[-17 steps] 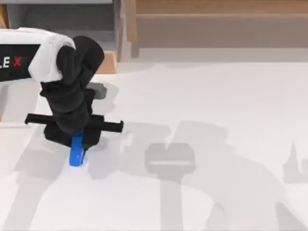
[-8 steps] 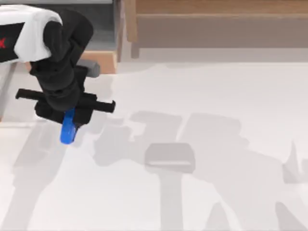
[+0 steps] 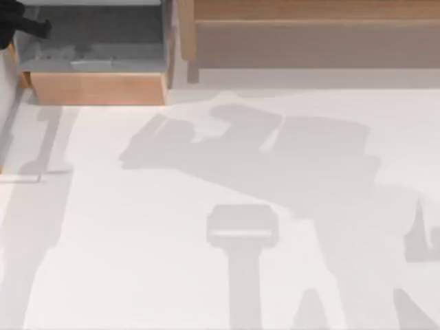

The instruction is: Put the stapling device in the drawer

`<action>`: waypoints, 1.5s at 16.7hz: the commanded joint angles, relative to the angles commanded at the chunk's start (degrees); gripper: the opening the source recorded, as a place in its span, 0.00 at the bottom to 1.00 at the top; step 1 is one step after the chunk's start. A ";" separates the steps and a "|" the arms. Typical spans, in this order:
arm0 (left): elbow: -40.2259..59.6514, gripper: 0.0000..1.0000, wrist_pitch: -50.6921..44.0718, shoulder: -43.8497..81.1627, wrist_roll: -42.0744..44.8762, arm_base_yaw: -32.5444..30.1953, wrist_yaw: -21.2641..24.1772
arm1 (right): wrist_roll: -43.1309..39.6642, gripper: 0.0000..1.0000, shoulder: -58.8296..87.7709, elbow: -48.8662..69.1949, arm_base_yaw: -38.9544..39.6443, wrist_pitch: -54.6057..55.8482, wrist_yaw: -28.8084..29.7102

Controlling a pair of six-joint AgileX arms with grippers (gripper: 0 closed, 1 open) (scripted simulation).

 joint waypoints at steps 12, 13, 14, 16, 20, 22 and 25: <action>33.82 0.00 -14.91 35.26 5.85 20.84 7.30 | 0.00 1.00 0.00 0.00 0.00 0.00 0.00; 34.30 0.00 -15.89 36.88 5.56 20.87 7.79 | 0.00 1.00 0.00 0.00 0.00 0.00 0.00; 34.51 0.00 -16.69 37.90 5.37 20.82 8.07 | 0.00 1.00 0.00 0.00 0.00 0.00 0.00; 34.56 0.00 -17.08 38.31 5.29 20.79 8.17 | 0.00 1.00 0.00 0.00 0.00 0.00 0.00; 34.31 0.00 -16.83 38.49 5.42 20.66 8.04 | 0.00 1.00 0.00 0.00 0.00 0.00 0.00; 33.58 0.00 -16.26 38.29 5.38 20.72 8.08 | 0.00 1.00 0.00 0.00 0.00 0.00 0.00; 32.54 0.00 -15.34 38.08 5.37 20.79 8.11 | 0.00 1.00 0.00 0.00 0.00 0.00 0.00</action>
